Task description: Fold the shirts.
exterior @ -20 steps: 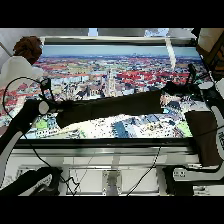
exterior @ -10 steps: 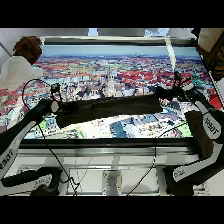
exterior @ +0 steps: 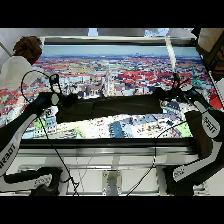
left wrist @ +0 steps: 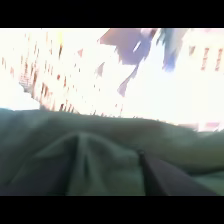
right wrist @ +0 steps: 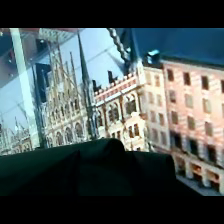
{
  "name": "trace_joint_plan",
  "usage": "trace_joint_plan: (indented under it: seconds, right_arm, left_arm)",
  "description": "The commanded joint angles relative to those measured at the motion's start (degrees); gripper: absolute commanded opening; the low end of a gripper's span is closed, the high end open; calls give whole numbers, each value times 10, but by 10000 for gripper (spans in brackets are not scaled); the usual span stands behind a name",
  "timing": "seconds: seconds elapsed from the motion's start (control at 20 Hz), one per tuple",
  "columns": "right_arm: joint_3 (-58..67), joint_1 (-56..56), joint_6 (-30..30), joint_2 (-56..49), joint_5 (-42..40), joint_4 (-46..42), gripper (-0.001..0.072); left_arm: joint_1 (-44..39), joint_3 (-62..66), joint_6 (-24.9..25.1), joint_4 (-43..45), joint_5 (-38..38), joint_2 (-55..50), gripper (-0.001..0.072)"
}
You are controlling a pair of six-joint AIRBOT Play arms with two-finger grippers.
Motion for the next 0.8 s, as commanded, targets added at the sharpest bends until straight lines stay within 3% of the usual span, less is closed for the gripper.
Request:
trace_joint_plan:
  seconds: [0.0,0.15,0.3,0.35,0.45,0.75]
  right_arm:
    - [0,-14,-14,28,58,22,367]
    - [0,-57,-37,92,121,17,367]
    - [0,-112,-37,156,151,-42,373]
    - [0,-131,-33,166,172,-71,407]
    - [-3,-161,-13,161,227,-110,432]
    - [-74,-183,-17,111,243,-90,464]
  left_arm:
    - [0,56,-1,-4,-49,10,510]
    - [0,101,-1,-11,-103,35,511]
    - [0,114,2,-100,-71,58,512]
    - [0,114,23,-150,-51,57,512]
    - [-8,114,81,-217,-27,52,511]
    - [-71,114,105,-229,-9,48,489]
